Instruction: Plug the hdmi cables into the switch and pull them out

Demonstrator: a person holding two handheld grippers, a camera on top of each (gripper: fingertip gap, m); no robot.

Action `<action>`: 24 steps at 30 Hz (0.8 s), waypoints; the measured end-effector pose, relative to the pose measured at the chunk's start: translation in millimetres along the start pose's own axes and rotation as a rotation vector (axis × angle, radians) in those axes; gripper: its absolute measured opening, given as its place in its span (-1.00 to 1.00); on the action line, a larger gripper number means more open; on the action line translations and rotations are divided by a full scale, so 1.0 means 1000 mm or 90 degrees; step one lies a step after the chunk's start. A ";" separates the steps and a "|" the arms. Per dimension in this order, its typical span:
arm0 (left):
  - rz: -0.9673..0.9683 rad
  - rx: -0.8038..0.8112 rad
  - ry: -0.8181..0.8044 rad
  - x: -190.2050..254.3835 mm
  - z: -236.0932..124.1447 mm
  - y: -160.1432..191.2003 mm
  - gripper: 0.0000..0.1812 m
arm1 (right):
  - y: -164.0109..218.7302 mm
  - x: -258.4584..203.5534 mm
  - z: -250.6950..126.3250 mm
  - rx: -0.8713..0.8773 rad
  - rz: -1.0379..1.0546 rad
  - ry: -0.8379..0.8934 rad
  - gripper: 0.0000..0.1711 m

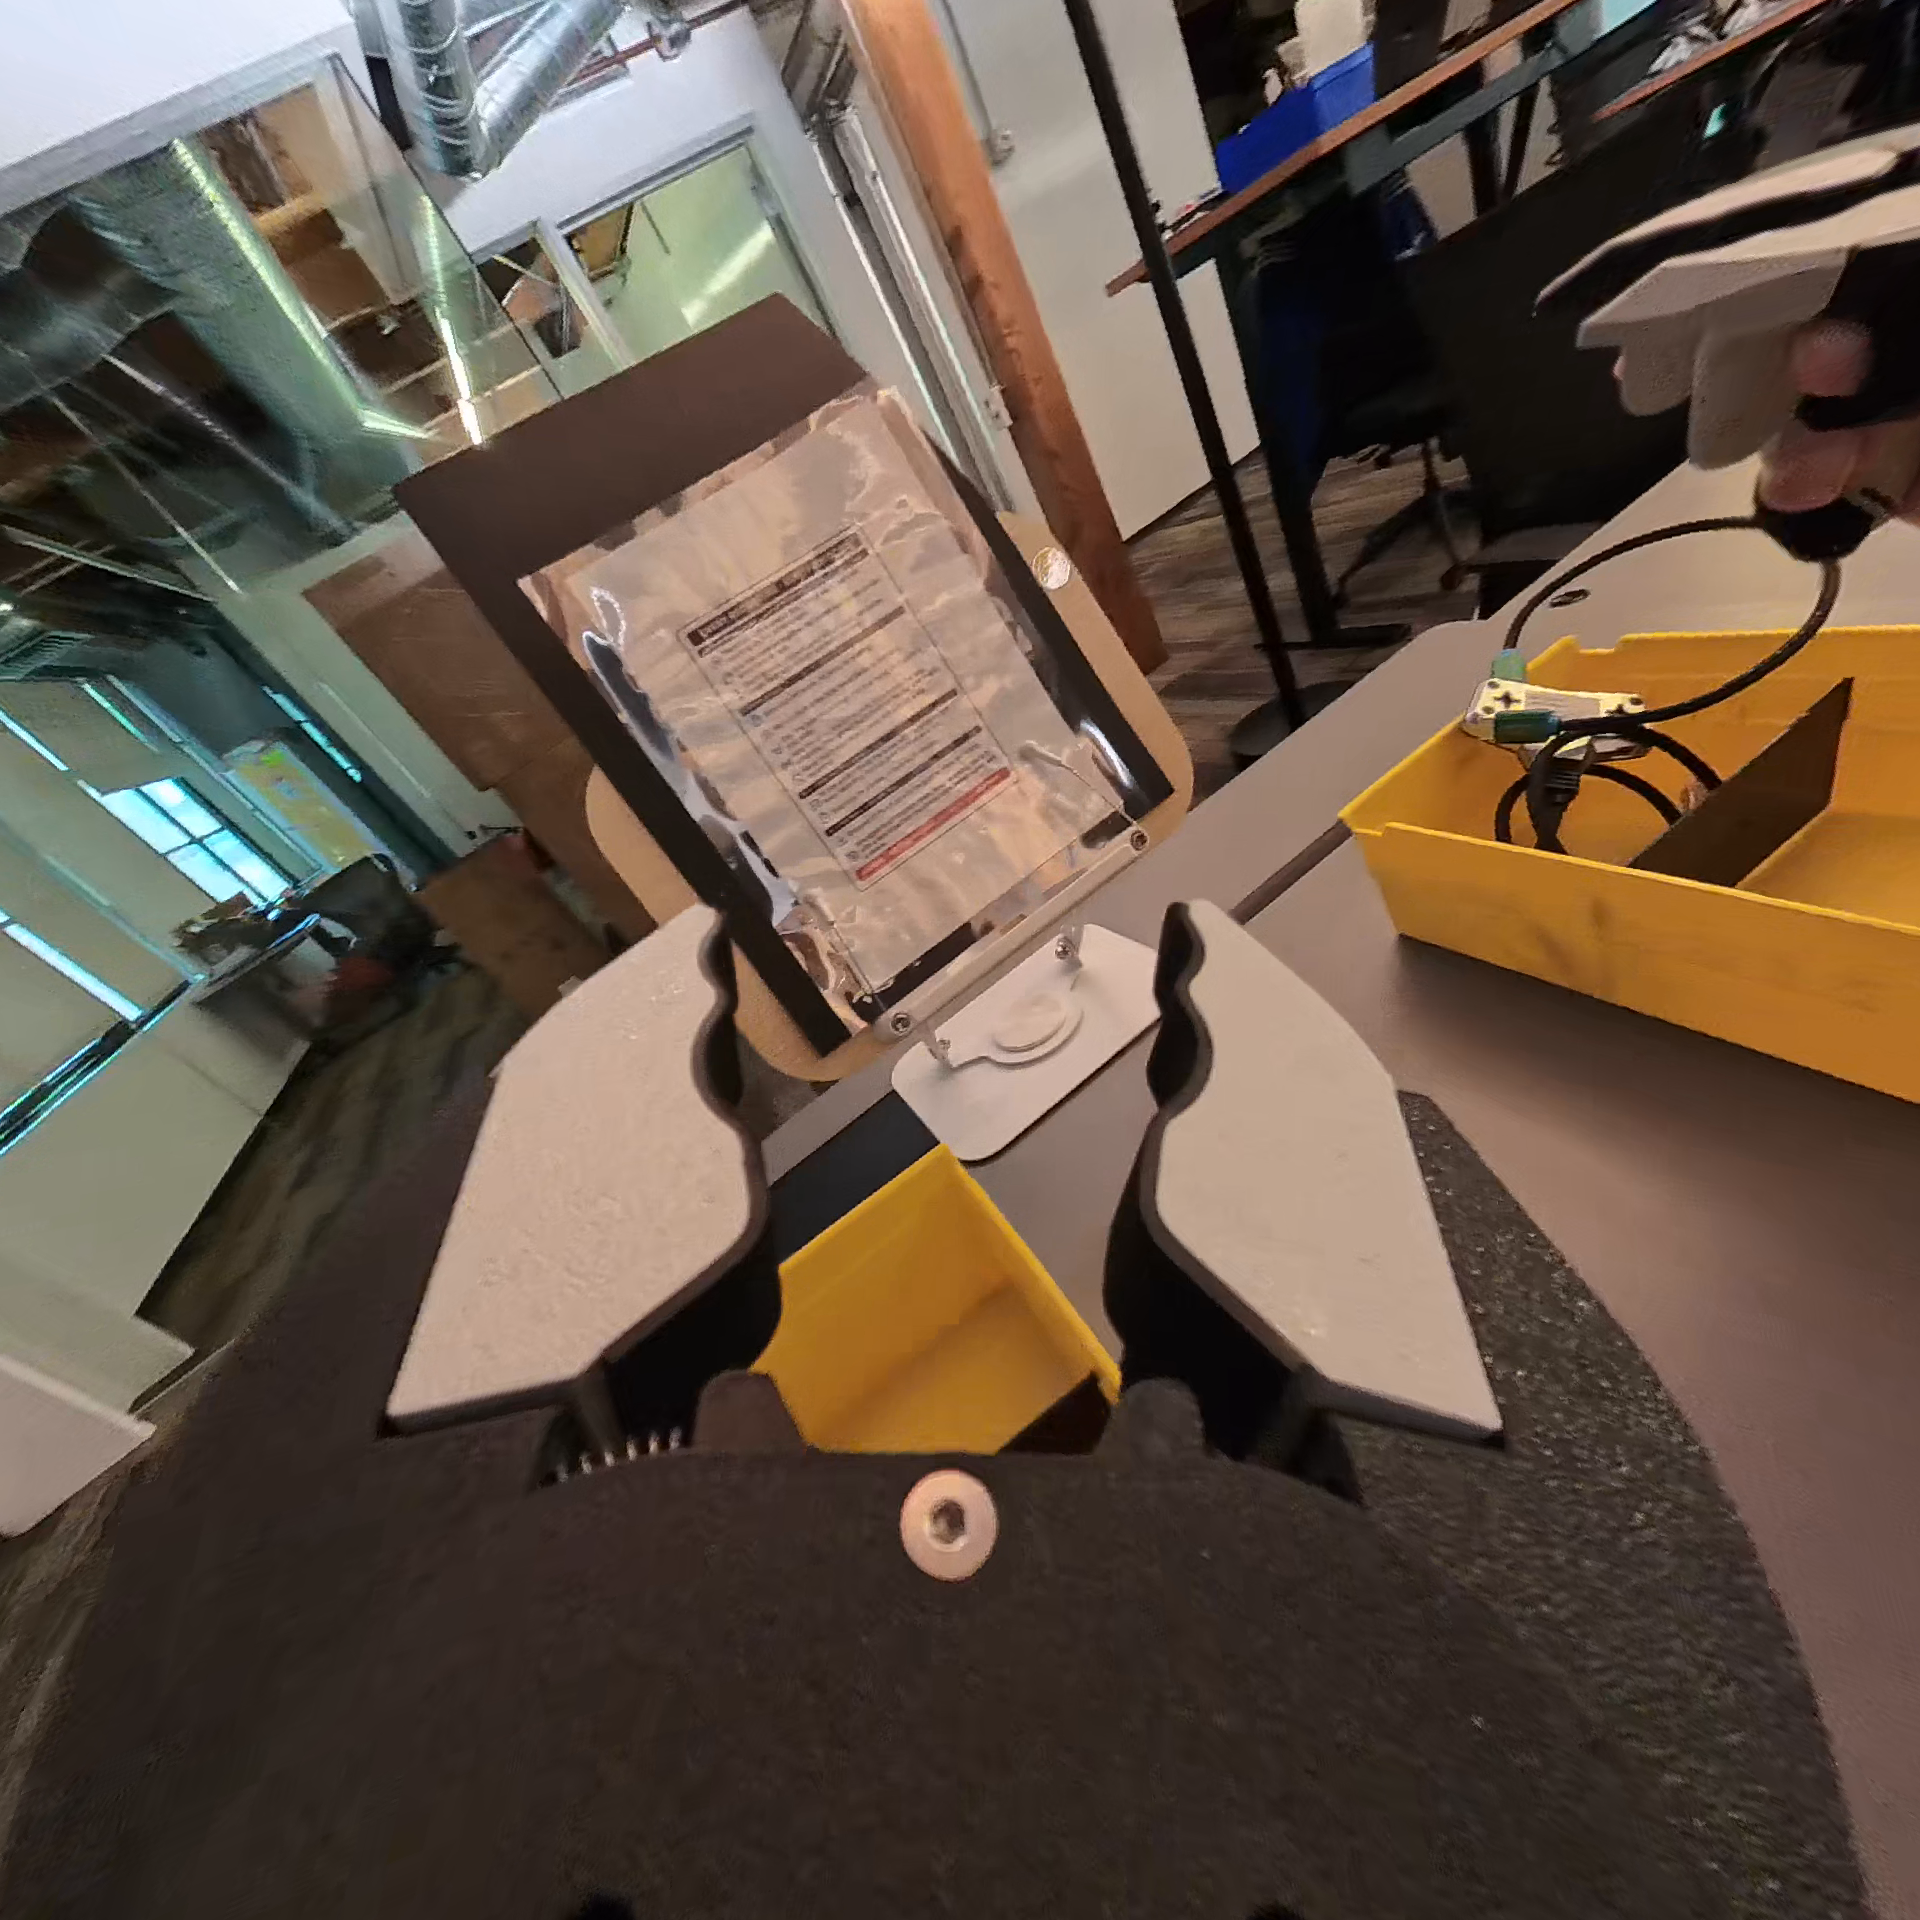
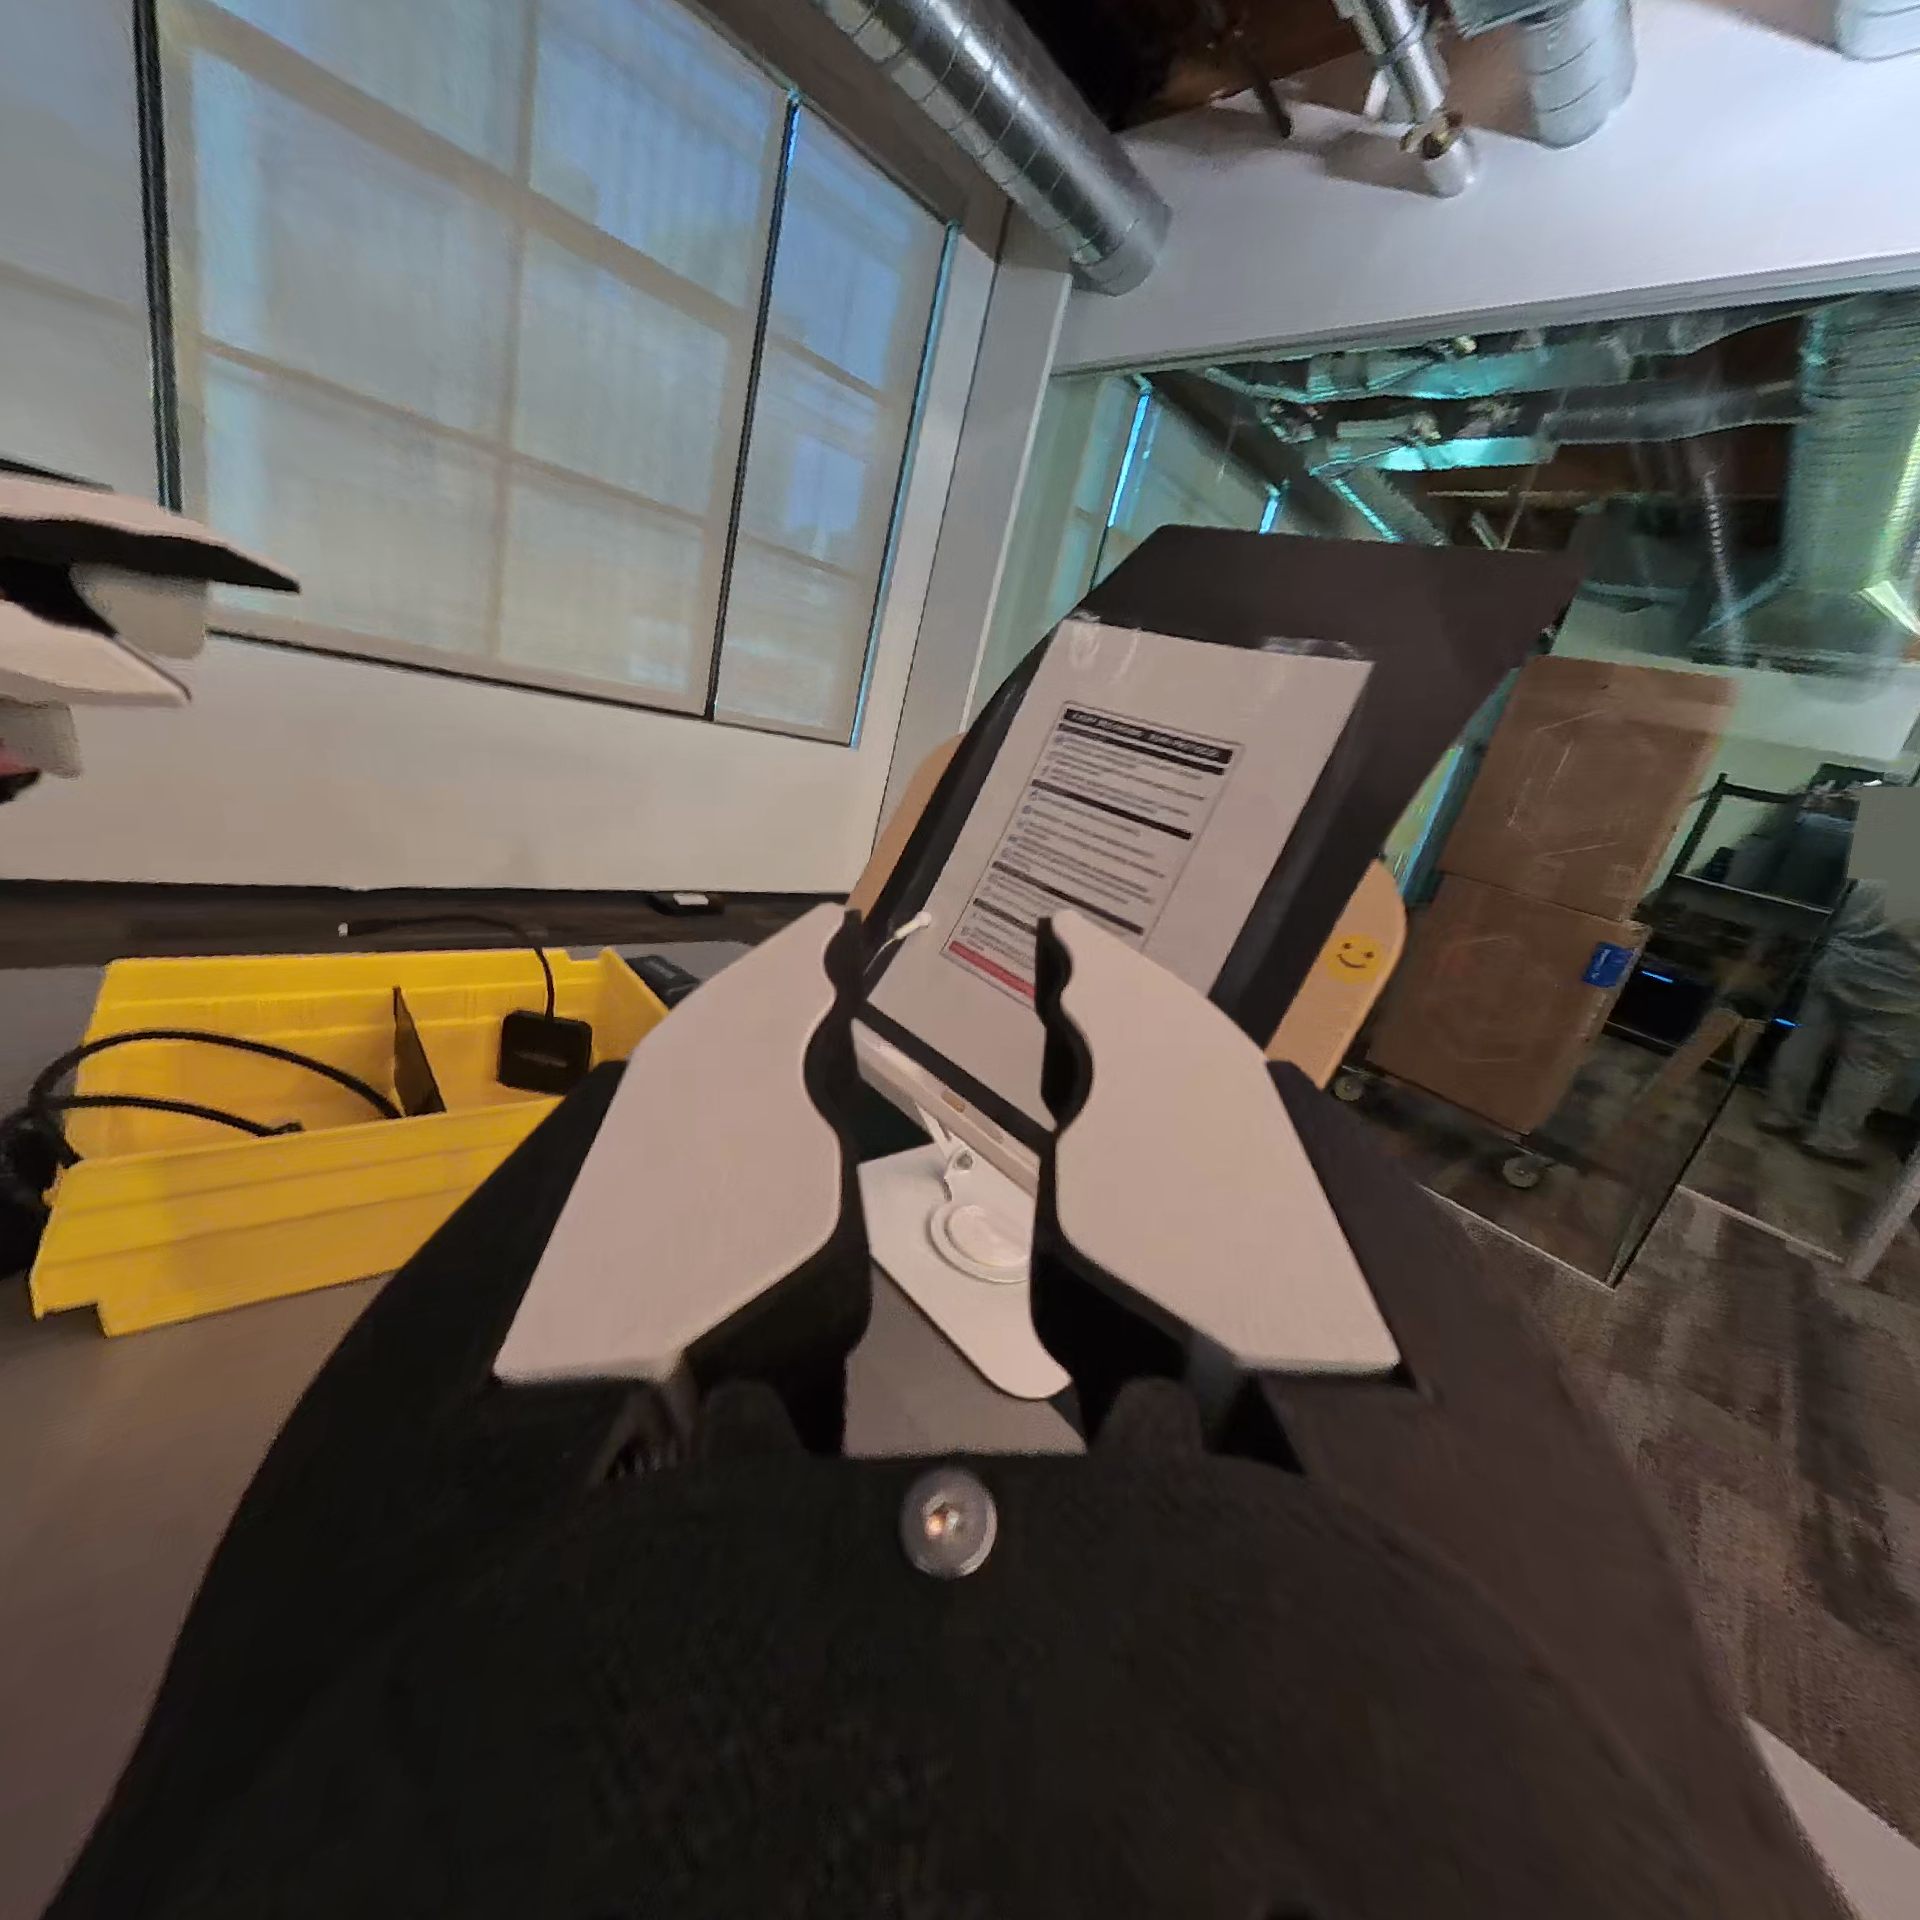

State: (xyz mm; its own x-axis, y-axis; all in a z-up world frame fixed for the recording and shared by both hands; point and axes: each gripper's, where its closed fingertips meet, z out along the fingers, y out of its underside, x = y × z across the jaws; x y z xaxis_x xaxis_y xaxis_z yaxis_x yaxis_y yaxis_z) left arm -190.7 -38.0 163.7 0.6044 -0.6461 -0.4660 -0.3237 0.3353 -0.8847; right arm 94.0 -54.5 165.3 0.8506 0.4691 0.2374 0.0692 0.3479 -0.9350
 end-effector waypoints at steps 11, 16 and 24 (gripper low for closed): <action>0.106 -0.346 -0.084 -0.036 -0.020 0.143 -0.35 | 0.003 -0.015 0.005 -0.056 -0.146 -0.002 -0.63; 0.130 -0.444 -0.029 -0.082 0.002 0.190 -0.51 | -0.001 -0.005 -0.002 -0.033 -0.117 0.003 -0.63; 0.161 -0.712 0.231 -0.093 0.057 0.262 -0.48 | 0.013 0.007 -0.002 -0.064 -0.117 0.017 -0.64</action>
State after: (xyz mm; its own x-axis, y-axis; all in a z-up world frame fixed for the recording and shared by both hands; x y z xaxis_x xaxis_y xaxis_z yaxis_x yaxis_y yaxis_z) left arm -289.9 149.1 -25.6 0.2510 -0.8634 -0.4375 -0.9644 -0.1841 -0.1900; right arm 102.1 -48.0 154.6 0.8326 0.3824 0.4007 0.2749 0.3428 -0.8983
